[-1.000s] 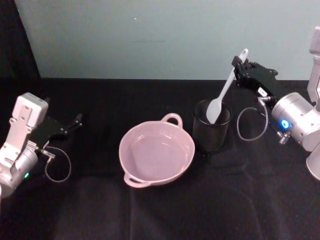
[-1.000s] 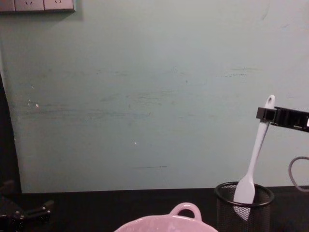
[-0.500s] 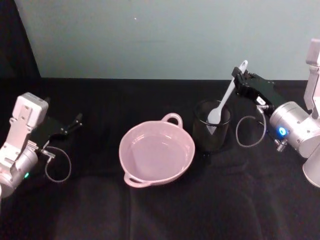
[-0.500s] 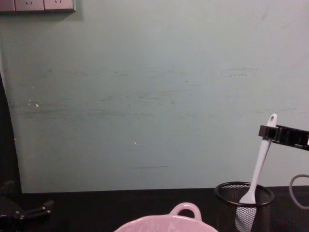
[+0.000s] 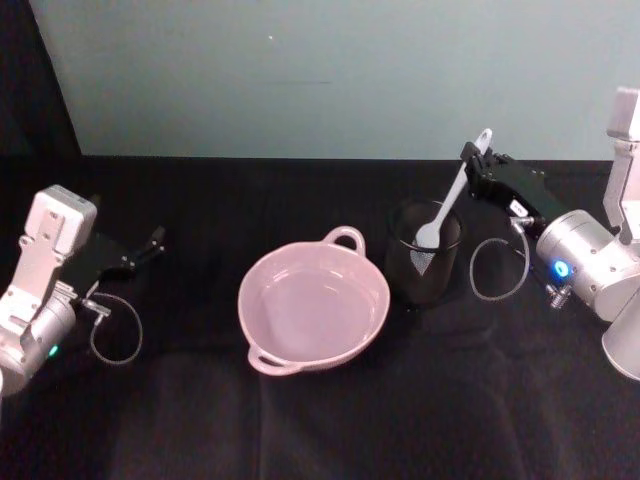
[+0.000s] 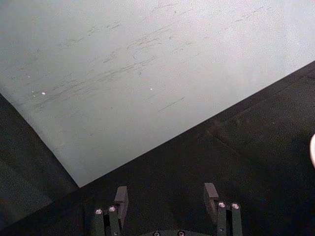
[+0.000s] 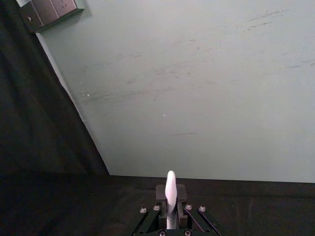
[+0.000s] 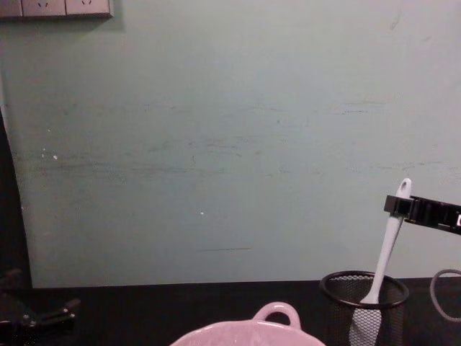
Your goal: Use the one hand to pick up the spoon and stir the clear water in the bowl.
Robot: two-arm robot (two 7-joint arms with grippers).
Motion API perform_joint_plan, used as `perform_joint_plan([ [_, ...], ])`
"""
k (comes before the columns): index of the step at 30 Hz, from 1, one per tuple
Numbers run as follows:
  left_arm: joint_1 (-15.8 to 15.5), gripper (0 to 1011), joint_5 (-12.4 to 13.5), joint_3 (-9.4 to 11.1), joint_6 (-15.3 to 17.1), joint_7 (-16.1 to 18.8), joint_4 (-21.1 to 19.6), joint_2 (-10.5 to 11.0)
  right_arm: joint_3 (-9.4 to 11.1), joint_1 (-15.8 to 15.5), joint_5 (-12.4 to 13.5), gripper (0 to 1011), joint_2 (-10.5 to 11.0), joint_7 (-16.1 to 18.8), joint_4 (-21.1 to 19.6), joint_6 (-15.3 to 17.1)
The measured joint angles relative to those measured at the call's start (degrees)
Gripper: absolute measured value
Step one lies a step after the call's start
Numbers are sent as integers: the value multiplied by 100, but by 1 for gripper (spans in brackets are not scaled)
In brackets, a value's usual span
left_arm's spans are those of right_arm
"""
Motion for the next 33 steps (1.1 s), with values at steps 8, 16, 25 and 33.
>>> perform_joint_plan([
  [8, 0, 1011, 0, 0, 0, 0, 0, 0, 25, -20, 18, 119, -28, 0, 36, -27],
  [16, 0, 1011, 0, 0, 0, 0, 0, 0, 91, -106, 74, 119, -60, -13, 11, -100],
  [25, 0, 1011, 0, 0, 0, 0, 0, 0, 192, -237, 175, 119, -153, -96, -54, -214],
  [33, 0, 1011, 0, 0, 0, 0, 0, 0, 261, -325, 338, 119, -248, -251, -119, -116],
])
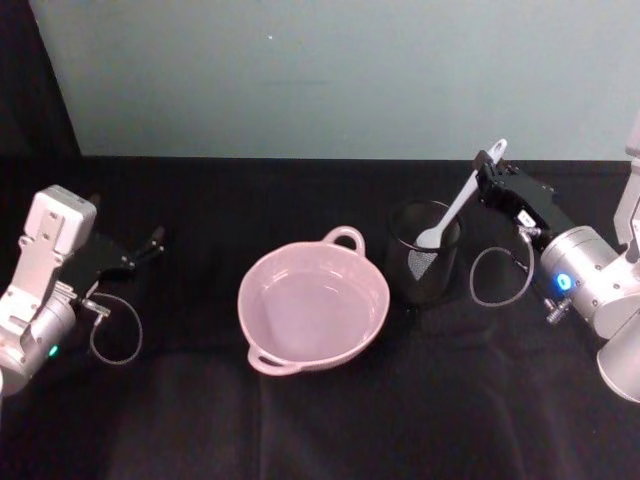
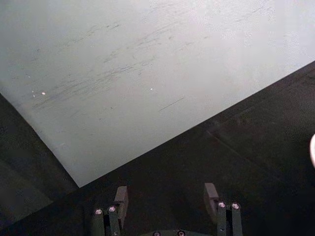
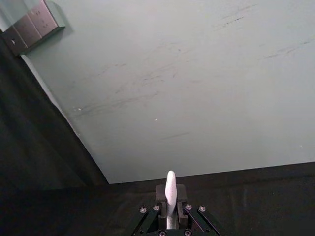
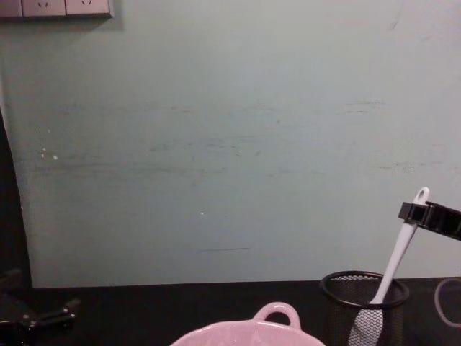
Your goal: Use the one hand to pick up the spoon and stir the clear water in the bowl.
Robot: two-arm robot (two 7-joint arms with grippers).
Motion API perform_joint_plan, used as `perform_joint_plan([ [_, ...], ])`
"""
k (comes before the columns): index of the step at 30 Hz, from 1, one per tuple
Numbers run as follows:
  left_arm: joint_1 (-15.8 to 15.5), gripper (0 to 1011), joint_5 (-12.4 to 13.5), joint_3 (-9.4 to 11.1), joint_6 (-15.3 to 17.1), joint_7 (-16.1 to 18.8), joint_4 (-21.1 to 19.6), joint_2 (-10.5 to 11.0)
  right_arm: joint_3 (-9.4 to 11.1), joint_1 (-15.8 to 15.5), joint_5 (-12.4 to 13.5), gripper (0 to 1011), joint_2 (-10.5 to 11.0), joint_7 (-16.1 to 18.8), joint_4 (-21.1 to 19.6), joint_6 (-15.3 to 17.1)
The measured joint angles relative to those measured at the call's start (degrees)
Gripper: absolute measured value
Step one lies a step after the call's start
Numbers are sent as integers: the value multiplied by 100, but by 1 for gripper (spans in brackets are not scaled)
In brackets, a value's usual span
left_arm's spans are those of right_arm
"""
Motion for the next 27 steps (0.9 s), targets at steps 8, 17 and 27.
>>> perform_joint_plan([
  [8, 0, 1011, 0, 0, 0, 0, 0, 0, 14, -32, 92, 119, -25, -78, -11, 70],
  [17, 0, 1011, 0, 0, 0, 0, 0, 0, 21, -37, 115, 119, -31, -104, -11, 84],
  [27, 0, 1011, 0, 0, 0, 0, 0, 0, 14, -35, 104, 277, -27, -99, -11, 86],
])
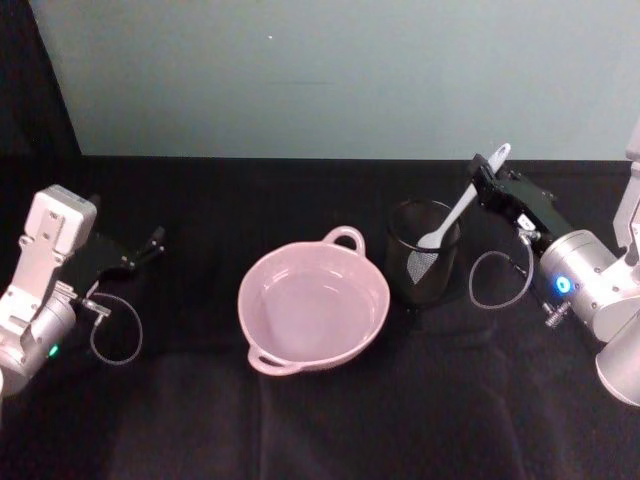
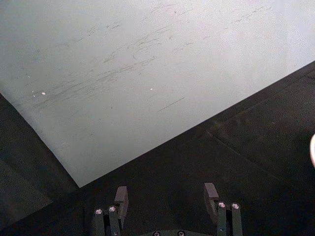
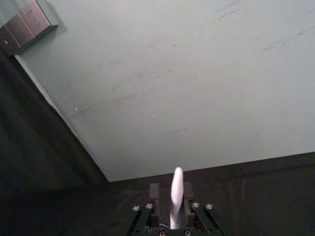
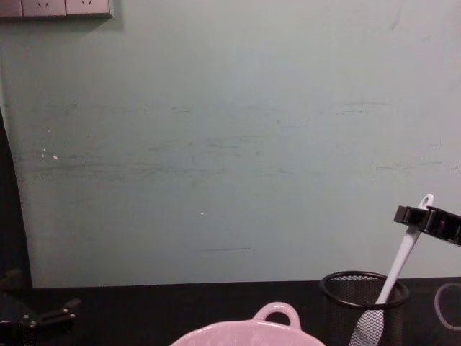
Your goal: Use the one hand to pick up the spoon and stir the clear water in the bowl.
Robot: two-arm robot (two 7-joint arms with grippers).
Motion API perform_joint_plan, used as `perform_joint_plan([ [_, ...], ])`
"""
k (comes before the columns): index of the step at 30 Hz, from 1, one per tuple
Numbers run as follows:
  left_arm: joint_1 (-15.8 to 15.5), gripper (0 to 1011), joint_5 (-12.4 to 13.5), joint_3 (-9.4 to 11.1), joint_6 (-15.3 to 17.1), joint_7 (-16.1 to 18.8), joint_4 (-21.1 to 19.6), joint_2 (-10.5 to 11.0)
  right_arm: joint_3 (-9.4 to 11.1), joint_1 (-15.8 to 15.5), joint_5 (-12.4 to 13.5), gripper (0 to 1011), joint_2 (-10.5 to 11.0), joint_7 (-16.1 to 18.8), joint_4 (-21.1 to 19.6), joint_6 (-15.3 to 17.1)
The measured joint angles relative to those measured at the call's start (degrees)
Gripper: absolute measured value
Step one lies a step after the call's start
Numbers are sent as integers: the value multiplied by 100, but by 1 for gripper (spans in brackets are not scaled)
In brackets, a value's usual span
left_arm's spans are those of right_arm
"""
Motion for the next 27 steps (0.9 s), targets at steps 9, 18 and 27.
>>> perform_joint_plan([
  [9, 0, 1011, 0, 0, 0, 0, 0, 0, -3, 4, -7, 556, 4, 10, 0, -3],
  [18, 0, 1011, 0, 0, 0, 0, 0, 0, 8, -84, -37, 827, 20, -87, -105, 19],
  [27, 0, 1011, 0, 0, 0, 0, 0, 0, 40, -400, -80, 1004, 177, -209, -522, 190],
])
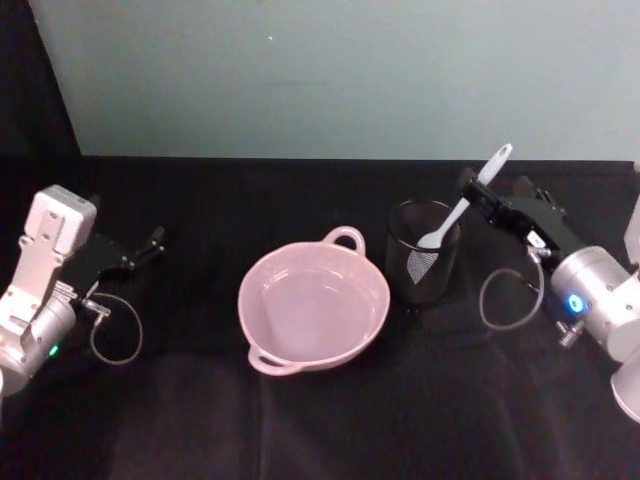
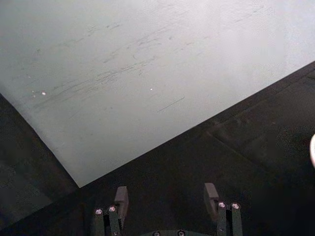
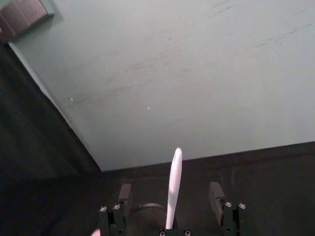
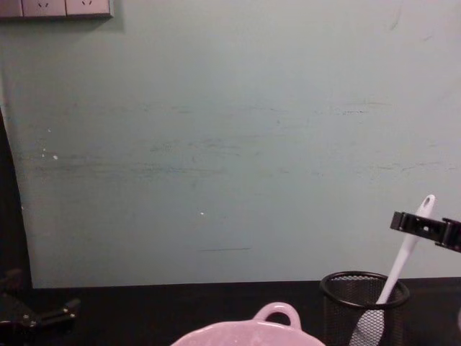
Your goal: Use the one hand to pick up the spoon and stir the clear water in the bowl.
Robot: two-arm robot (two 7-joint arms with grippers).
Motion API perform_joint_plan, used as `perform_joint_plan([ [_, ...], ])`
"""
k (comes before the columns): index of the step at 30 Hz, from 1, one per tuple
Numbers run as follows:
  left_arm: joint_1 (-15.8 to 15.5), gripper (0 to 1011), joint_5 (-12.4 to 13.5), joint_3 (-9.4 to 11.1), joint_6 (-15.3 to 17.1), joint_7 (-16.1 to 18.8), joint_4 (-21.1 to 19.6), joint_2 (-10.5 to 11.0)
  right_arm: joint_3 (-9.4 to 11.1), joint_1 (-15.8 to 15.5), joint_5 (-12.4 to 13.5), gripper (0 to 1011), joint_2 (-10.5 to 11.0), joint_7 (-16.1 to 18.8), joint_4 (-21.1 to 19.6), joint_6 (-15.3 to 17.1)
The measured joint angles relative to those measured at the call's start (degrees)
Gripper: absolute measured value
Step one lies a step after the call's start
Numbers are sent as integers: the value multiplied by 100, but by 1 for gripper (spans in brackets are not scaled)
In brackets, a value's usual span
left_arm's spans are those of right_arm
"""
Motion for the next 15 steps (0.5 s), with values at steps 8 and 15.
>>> perform_joint_plan([
  [8, 0, 1011, 0, 0, 0, 0, 0, 0, 82, -343, -180, 1004, 347, -43, -355, 174],
  [15, 0, 1011, 0, 0, 0, 0, 0, 0, 180, -552, -447, 1004, 832, 282, -339, 103],
])
